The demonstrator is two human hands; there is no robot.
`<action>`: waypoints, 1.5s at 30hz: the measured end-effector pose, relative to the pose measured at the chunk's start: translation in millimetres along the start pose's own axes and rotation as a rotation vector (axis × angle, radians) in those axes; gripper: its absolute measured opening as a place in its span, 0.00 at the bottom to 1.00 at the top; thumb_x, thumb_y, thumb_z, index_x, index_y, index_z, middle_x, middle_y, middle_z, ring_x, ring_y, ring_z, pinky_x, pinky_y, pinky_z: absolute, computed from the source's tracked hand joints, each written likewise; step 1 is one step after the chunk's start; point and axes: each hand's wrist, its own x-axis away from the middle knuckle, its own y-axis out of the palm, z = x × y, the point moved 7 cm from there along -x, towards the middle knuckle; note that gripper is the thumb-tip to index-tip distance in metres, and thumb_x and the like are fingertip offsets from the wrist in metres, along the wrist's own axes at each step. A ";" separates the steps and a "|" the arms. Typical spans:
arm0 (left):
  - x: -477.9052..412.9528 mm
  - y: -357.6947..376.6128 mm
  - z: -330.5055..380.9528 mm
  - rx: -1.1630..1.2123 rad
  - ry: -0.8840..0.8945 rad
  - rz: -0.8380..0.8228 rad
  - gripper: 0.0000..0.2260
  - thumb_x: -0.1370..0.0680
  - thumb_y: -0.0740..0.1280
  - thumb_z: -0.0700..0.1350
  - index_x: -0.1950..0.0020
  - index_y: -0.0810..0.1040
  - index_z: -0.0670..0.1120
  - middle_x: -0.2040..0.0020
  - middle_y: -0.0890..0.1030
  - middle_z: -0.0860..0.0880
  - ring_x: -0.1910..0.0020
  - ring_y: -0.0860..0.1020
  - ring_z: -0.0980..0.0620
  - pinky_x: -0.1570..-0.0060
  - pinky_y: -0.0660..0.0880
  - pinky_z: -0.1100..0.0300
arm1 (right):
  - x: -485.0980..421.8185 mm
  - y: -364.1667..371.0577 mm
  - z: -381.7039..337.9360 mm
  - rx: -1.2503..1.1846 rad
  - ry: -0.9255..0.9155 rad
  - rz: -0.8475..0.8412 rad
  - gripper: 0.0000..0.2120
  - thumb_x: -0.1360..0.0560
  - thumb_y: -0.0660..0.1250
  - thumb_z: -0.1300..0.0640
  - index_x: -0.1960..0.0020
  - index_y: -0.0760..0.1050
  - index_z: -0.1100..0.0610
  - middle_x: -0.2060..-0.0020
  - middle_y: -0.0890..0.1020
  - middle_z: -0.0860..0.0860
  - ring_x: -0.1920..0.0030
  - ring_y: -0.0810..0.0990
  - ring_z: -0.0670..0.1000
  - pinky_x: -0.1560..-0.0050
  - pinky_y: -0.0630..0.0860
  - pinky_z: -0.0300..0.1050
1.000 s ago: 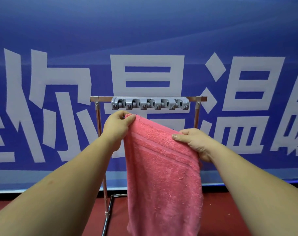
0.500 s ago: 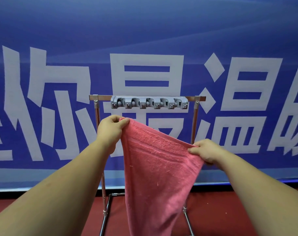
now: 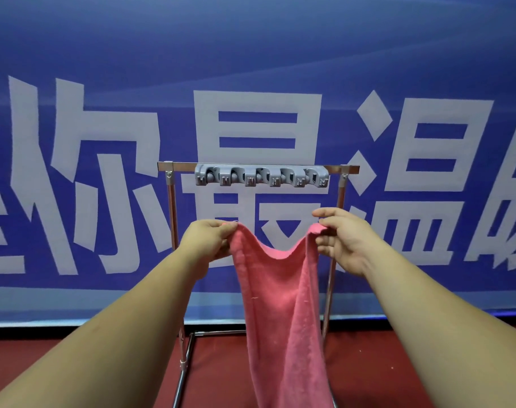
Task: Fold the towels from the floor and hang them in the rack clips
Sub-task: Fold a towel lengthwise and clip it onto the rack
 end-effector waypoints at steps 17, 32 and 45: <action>16.2 40.5 4.5 0.093 0.004 -0.189 0.15 0.13 0.62 0.36 0.57 0.83 0.41 0.54 0.84 0.37 0.56 0.82 0.46 0.50 0.86 0.57 | 9.4 34.4 -3.7 -0.072 -0.060 -0.121 0.04 0.17 0.68 0.65 0.46 0.81 0.60 0.60 0.88 0.57 0.69 0.83 0.48 0.68 0.82 0.40; 27.7 66.9 23.0 0.165 0.065 -0.219 0.06 0.18 0.73 0.42 0.44 0.82 0.40 0.49 0.87 0.37 0.51 0.85 0.43 0.44 0.85 0.50 | 20.2 57.0 -13.2 0.177 -0.195 -0.137 0.04 0.21 0.74 0.63 0.48 0.81 0.63 0.65 0.85 0.53 0.73 0.77 0.46 0.73 0.74 0.39; 32.9 72.2 37.2 -0.023 0.143 -0.279 0.12 0.23 0.76 0.33 0.40 0.81 0.36 0.45 0.87 0.35 0.49 0.88 0.42 0.43 0.85 0.49 | 25.3 53.5 -15.7 0.382 -0.231 0.004 0.14 0.25 0.80 0.53 0.54 0.79 0.61 0.72 0.82 0.51 0.76 0.73 0.46 0.75 0.69 0.39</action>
